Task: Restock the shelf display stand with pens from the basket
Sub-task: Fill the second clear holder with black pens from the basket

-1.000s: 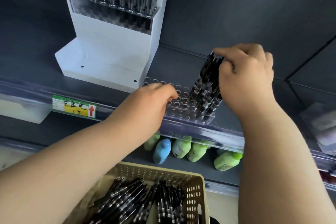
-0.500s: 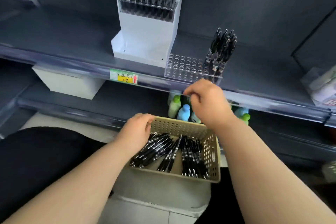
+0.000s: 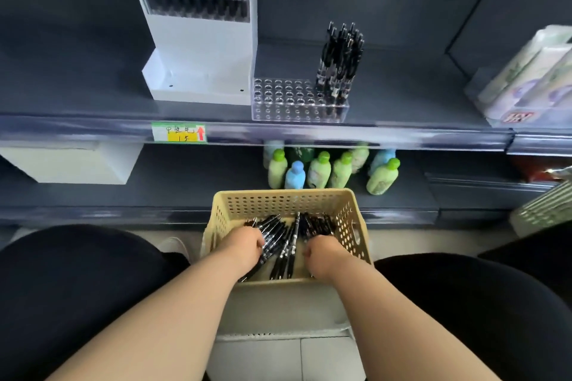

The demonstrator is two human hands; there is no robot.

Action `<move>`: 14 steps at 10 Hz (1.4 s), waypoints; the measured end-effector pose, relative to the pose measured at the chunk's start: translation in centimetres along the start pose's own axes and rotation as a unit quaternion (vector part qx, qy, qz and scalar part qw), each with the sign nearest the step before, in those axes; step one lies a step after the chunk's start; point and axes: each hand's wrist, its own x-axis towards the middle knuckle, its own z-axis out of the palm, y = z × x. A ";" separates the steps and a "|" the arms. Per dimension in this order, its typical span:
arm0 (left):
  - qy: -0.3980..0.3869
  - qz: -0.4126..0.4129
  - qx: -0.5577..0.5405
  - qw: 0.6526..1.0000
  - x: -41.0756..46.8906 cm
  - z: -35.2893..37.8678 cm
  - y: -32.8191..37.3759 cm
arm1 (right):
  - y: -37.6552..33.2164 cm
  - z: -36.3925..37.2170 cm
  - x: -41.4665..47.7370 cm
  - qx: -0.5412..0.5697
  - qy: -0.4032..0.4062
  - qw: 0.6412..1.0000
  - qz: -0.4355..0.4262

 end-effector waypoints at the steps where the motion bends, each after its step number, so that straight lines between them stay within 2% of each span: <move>1: -0.002 -0.015 -0.015 1.000 1.0 0.4 1.0 | -0.9 -0.2 0.6 0.027 0.012 0.999 0.019; 2: -0.058 -0.046 0.001 0.997 1.9 2.4 1.3 | -1.6 -0.1 1.9 0.069 0.026 0.996 0.044; 4: -0.059 -0.033 0.057 0.996 2.9 3.6 1.4 | -2.4 1.2 4.3 0.106 0.004 0.991 0.080; 6: -0.081 -0.031 0.114 0.990 3.9 2.7 2.1 | -2.7 3.3 6.5 0.189 0.042 0.968 0.161; 7: -0.104 -0.051 0.115 0.987 4.1 2.3 2.0 | -3.0 3.6 6.8 0.204 0.048 0.963 0.171; 8: -0.132 -0.062 0.087 0.985 3.8 1.8 1.7 | -3.4 3.5 6.5 0.215 0.051 0.962 0.157; 11: -0.080 -0.077 0.024 0.994 0.6 1.2 0.6 | -4.8 4.6 3.5 0.234 0.091 0.960 0.124; 12: -0.059 -0.070 -0.025 0.995 -0.1 0.5 0.1 | -5.6 4.4 2.8 0.298 0.141 0.936 0.124; 13: -0.051 -0.077 0.005 0.996 -0.6 0.4 -0.1 | -6.3 3.6 2.4 0.348 0.166 0.915 0.120; 14: -0.077 -0.101 0.015 0.992 -0.8 1.0 -0.3 | -6.1 3.3 2.1 0.356 0.170 0.909 0.131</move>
